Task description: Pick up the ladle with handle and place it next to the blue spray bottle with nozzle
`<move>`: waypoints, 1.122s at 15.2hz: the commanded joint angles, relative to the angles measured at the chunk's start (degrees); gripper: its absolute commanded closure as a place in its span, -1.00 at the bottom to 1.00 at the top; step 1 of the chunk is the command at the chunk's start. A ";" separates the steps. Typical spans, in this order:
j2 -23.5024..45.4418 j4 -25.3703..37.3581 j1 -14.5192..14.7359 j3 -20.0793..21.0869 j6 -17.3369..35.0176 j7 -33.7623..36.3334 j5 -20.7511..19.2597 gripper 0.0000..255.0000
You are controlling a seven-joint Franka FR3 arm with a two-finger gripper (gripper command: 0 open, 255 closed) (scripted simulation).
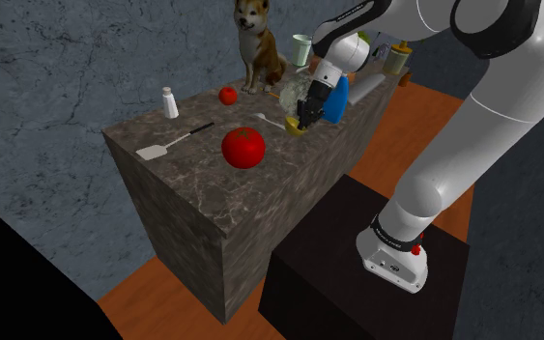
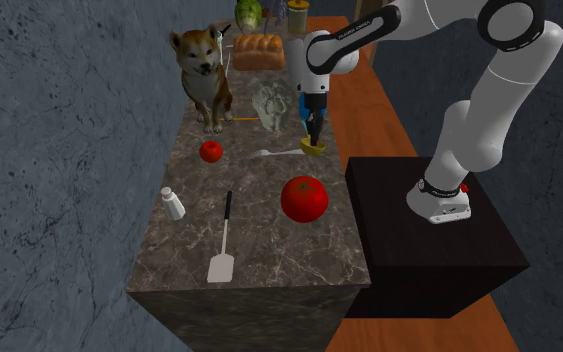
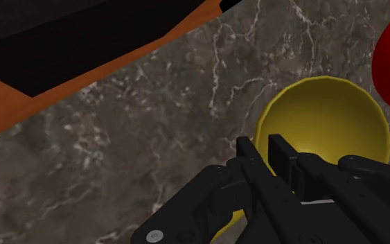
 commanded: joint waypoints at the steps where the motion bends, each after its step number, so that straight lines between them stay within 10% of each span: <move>1: 0.24 -0.16 0.07 0.07 0.19 0.04 0.00 1.00; 2: 0.24 -0.16 0.07 0.07 0.19 0.04 0.00 1.00; 3: 0.27 -0.06 0.05 0.04 0.10 0.03 -0.02 -1.00; 17: -0.92 5.37 -1.35 -1.38 -6.69 1.18 -2.40 -1.00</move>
